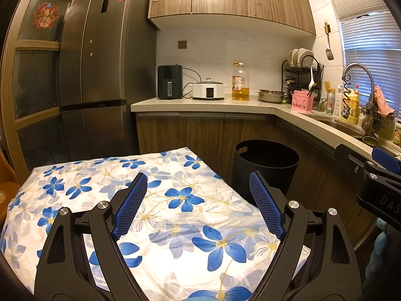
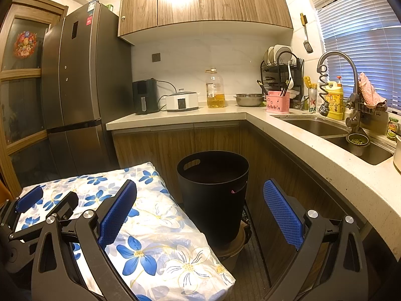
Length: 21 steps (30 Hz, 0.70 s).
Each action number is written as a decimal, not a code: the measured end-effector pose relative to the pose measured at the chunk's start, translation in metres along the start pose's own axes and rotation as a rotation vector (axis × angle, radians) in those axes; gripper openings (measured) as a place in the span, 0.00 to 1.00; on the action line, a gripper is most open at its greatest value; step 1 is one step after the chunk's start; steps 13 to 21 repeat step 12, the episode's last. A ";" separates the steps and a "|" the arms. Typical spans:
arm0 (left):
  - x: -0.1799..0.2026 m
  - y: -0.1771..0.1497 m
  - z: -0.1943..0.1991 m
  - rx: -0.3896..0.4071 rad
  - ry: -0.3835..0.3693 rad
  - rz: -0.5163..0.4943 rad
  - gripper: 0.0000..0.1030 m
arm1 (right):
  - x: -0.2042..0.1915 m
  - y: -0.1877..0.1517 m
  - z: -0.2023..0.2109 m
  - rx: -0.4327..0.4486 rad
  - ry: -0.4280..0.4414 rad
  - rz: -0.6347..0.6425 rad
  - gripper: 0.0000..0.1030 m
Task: Collect trash
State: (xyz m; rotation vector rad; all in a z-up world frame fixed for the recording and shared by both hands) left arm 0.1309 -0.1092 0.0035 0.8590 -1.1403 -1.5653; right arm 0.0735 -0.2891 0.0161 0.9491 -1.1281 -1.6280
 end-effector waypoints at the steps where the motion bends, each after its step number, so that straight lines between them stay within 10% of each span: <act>1: 0.000 0.000 0.000 0.000 0.000 0.000 0.81 | 0.000 0.000 0.000 0.000 0.001 -0.001 0.94; 21: -0.003 0.000 0.002 0.012 0.017 0.006 0.94 | 0.001 0.001 -0.001 0.001 -0.006 -0.006 0.95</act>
Point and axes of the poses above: each gripper's, at about its wrist camera, not at the fingertips, and z roughly against the way its jaws point, x to its right, y to its top, the point moved 7 cm from there along -z, roughly the way its jaws point
